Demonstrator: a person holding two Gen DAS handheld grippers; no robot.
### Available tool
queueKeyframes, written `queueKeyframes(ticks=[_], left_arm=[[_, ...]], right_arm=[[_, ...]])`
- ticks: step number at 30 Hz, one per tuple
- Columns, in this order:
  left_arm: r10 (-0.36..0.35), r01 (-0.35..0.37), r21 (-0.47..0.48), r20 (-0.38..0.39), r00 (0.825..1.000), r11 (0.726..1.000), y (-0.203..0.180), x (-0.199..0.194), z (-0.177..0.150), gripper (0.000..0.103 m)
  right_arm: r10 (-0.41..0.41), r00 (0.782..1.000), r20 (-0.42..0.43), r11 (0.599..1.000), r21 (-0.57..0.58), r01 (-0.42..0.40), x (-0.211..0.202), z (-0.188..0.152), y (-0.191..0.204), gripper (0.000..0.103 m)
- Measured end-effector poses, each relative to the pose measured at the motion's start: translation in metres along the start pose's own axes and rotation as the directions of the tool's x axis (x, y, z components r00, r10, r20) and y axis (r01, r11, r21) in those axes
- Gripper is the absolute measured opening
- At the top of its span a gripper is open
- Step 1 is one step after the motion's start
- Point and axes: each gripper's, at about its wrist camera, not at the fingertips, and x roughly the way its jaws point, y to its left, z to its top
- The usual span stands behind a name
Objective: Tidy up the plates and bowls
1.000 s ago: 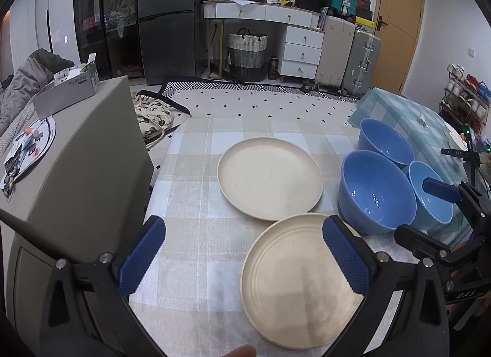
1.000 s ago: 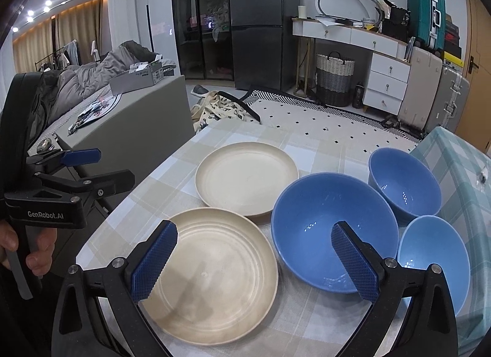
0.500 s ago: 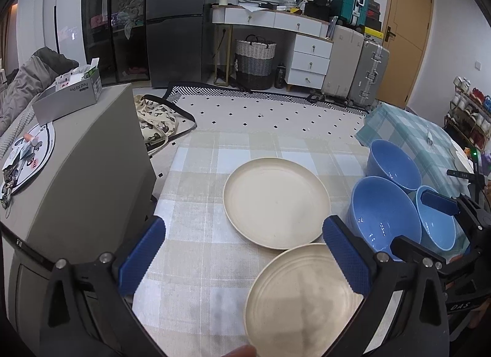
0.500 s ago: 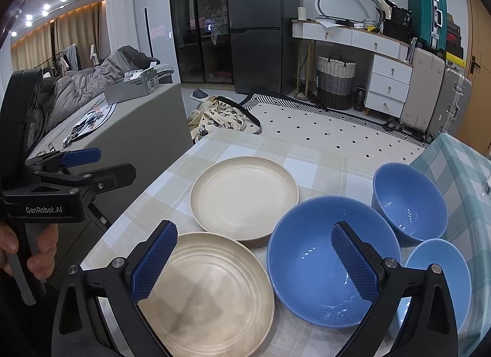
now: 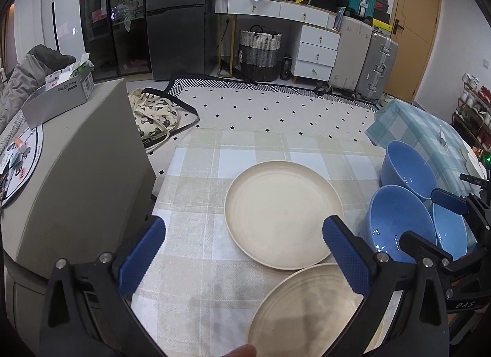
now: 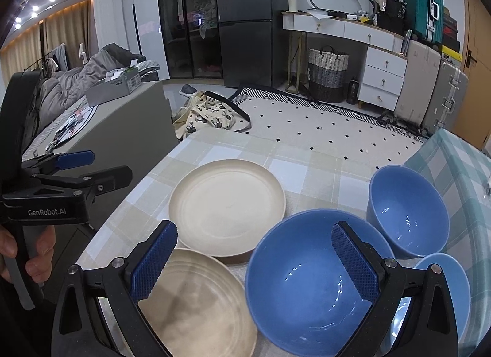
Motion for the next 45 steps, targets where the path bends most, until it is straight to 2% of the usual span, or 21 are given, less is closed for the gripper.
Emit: queueKeyframes(ticks=[10,20,25,35,42,45], left_arm=[[0.01,-0.01,0.003,-0.025,1.0,1.0,-0.007,0.03,0.015,0.103],[0.044,-0.044,-0.001,-0.068,0.997,0.999,-0.004,0.051,0.013,0.103],[0.055,-0.059,-0.029,-0.109,0.993,0.998,0.007,0.066,0.008,0.103],[0.073,-0.087,-0.077,-0.172,0.982,0.993,0.025,0.089,-0.001,0.103],[0.084,-0.103,-0.077,-0.218,0.972,0.992,0.029,0.102,-0.007,0.103],[0.088,-0.106,-0.071,-0.226,0.97,0.992,0.028,0.106,-0.007,0.103]], right_arm=[[-0.008,0.999,-0.034,1.0,0.02,0.009,0.02,0.015,-0.023,0.102],[0.016,0.995,-0.094,1.0,0.025,-0.014,0.042,0.03,-0.035,0.102],[0.046,0.989,-0.14,0.998,0.046,-0.04,0.065,0.04,-0.033,0.102],[0.018,0.977,-0.21,1.0,0.023,-0.014,0.103,0.051,-0.033,0.102],[0.009,0.963,-0.269,1.0,0.024,-0.003,0.127,0.052,-0.038,0.101],[0.01,0.955,-0.295,1.0,0.022,-0.004,0.139,0.054,-0.039,0.097]])
